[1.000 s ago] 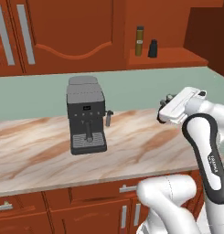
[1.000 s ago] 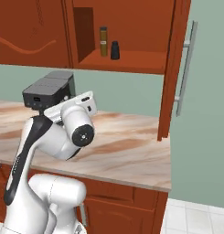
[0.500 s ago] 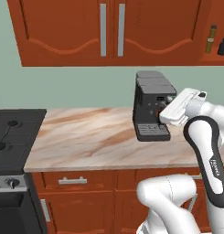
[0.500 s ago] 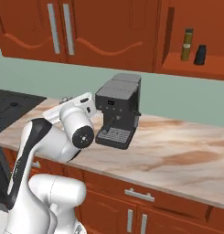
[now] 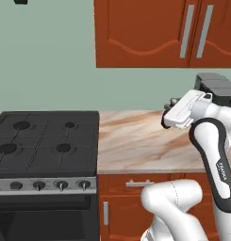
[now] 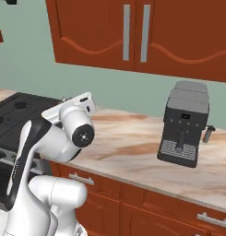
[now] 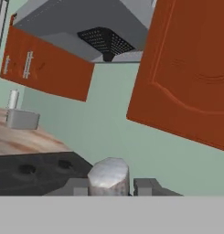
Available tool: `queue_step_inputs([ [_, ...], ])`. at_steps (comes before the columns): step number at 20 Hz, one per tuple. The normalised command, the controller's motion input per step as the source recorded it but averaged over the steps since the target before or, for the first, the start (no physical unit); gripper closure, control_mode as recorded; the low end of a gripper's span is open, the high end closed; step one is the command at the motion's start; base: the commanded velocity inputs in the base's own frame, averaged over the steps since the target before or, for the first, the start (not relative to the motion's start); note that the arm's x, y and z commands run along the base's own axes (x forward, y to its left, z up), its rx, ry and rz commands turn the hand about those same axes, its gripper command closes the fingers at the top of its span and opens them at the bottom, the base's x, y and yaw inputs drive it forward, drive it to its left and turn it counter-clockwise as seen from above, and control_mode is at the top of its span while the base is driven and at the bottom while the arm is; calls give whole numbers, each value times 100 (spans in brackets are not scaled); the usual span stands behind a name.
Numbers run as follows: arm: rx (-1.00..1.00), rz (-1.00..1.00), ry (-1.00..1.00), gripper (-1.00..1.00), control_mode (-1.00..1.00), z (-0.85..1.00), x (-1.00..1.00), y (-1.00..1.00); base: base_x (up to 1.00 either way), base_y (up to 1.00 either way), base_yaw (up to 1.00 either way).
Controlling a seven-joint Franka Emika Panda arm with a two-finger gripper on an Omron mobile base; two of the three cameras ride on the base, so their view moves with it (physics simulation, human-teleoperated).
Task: Collect the turmeric, ketchup, and shaker from the cabinet and place them next to the stove.
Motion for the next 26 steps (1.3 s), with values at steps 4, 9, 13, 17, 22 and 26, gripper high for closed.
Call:
queue_step_inputs([
  [4,0,0,0,100,100,0,0,0,3,100,-15],
  [9,0,0,0,100,100,0,0,0,25,91,-26],
  [13,0,0,0,100,100,0,0,0,42,45,-30],
  [17,7,-12,0,100,-100,-7,53,-1,12,5,-7],
  [22,4,-1,5,100,-100,-26,90,-20,0,0,0],
  [26,0,10,9,100,-100,-59,81,-26,0,0,0],
])
